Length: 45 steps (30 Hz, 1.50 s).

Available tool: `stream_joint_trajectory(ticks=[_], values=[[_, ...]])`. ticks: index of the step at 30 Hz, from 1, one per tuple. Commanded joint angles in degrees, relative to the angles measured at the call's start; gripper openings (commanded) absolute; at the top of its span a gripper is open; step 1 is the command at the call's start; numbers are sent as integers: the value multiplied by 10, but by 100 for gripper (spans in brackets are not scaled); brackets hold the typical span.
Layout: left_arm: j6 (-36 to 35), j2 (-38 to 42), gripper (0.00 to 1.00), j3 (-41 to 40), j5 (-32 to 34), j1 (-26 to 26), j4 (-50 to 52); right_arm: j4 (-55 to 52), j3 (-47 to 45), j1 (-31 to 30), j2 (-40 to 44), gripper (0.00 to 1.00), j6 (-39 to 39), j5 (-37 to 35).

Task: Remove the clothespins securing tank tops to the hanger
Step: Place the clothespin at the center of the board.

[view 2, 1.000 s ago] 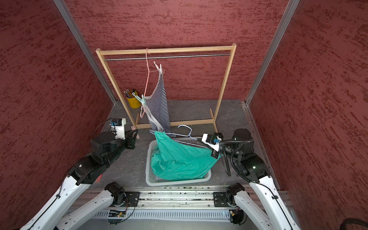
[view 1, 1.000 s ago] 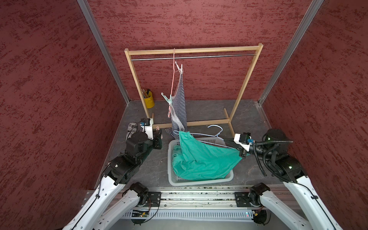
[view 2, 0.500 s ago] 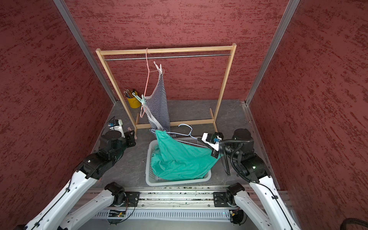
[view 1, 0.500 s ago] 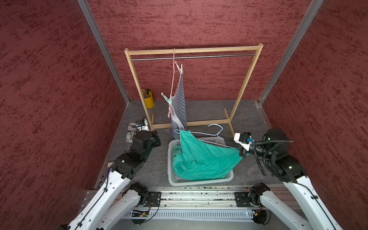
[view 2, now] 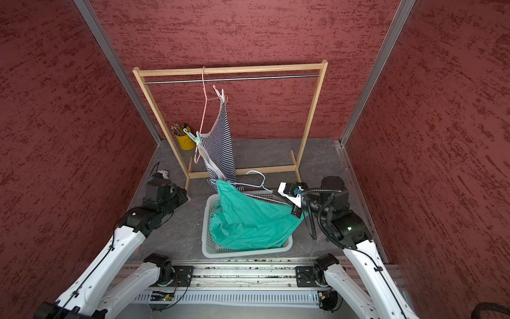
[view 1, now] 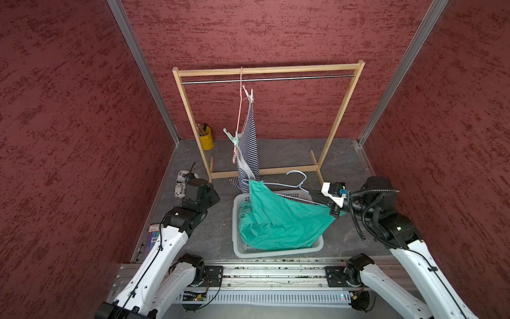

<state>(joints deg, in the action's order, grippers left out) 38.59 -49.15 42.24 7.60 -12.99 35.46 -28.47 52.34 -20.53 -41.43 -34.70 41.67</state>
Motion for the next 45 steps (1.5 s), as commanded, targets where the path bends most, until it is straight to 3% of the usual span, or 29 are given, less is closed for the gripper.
stream_joint_trajectory(ticks=[1,5,8,17,25,31,38,45], values=[[33,-23,0,12,-16,11,34,25,5,-2,0,0,3,-5],[41,-9,0,-18,-10,11,9,23,6,-2,1,0,3,-8],[9,3,0,-39,-27,10,-22,22,5,-1,1,0,3,-8],[-100,-154,0,61,-42,7,104,19,6,-2,0,0,20,-10],[-113,-207,0,66,-34,-17,106,19,2,-2,12,0,21,-16],[-113,-262,0,76,21,-44,126,16,-2,-2,21,0,34,-19],[-105,-241,0,47,8,-46,39,16,-3,-2,28,0,38,-21],[-141,-301,0,65,38,-41,57,14,-4,-2,29,0,41,-24]])
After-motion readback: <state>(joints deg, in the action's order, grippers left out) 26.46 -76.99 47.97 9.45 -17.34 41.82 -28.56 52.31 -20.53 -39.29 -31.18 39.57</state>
